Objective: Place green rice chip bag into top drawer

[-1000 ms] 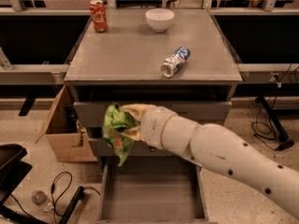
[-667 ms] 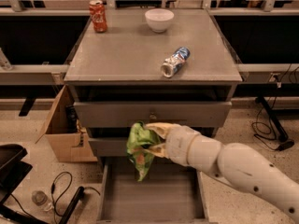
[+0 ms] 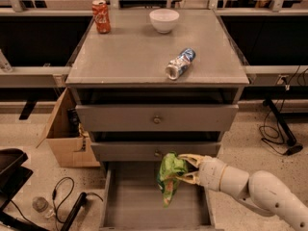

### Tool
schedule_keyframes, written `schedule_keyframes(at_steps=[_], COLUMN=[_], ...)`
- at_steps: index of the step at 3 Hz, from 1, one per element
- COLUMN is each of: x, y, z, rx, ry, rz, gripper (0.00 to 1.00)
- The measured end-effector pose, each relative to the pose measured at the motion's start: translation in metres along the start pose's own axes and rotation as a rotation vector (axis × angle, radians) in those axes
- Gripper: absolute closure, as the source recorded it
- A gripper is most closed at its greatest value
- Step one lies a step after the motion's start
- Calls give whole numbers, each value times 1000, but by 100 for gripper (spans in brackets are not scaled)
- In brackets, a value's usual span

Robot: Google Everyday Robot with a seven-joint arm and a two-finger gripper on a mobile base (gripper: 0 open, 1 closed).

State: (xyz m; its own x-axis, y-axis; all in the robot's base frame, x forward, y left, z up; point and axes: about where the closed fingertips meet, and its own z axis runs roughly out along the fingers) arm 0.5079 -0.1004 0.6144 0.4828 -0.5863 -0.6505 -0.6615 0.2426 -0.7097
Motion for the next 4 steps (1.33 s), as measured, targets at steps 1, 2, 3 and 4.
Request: schedule_keyframes(at_steps=[1,2,3,4], x=[45,82,121,154], y=[35,76,92,94], z=[17,39,56,69], rx=[-60,-169,-212,-215], ry=[12,104,250,343], rz=[59,89,117,128], gripper=[100,100,100,100])
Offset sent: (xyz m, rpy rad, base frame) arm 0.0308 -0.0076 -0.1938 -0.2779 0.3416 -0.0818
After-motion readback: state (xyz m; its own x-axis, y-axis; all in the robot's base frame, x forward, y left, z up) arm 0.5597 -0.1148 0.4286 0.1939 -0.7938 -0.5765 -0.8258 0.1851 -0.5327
